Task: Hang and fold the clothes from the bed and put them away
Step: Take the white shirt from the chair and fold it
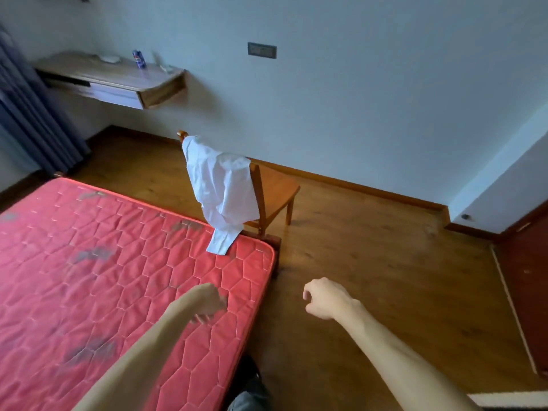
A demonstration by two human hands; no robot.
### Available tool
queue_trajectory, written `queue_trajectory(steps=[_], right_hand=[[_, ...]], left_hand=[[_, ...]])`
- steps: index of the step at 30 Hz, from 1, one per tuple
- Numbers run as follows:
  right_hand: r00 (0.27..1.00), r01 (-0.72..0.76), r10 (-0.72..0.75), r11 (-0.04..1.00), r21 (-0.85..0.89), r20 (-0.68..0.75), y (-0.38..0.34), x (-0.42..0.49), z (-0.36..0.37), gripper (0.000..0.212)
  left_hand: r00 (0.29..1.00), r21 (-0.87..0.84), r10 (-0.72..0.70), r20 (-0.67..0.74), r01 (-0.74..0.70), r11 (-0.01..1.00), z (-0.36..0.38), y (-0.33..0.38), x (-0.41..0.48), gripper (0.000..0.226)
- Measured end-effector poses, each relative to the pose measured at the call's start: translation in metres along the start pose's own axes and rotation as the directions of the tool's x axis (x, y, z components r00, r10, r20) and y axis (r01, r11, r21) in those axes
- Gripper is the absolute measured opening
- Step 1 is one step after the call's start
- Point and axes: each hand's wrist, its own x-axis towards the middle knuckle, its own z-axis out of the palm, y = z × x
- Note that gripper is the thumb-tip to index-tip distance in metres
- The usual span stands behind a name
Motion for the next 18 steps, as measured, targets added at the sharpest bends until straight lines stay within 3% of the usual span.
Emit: queue_trajectory(steps=[4, 8, 13, 18], right_hand=[[1.000, 0.021, -0.021, 0.999, -0.045, -0.002, -0.035, 0.071, -0.045, 0.030], [0.997, 0.067, -0.069, 0.996, -0.062, -0.026, -0.065, 0.131, -0.087, 0.030], [0.989, 0.128, -0.126, 0.992, 0.020, -0.083, -0.091, 0.213, -0.135, 0.032], [0.949, 0.243, -0.213, 0.964, 0.111, -0.231, -0.113, 0.311, -0.182, 0.030]], left_hand=[[1.000, -0.137, 0.004, 0.018, -0.002, 0.991, -0.063, -0.012, 0.049, 0.024], [0.997, -0.232, 0.014, -0.081, -0.032, 0.972, -0.117, -0.016, 0.084, 0.030], [0.992, -0.335, 0.015, -0.124, -0.056, 0.941, -0.168, -0.005, 0.137, 0.029], [0.951, -0.441, -0.046, -0.305, -0.098, 0.892, -0.219, 0.012, 0.201, 0.038]])
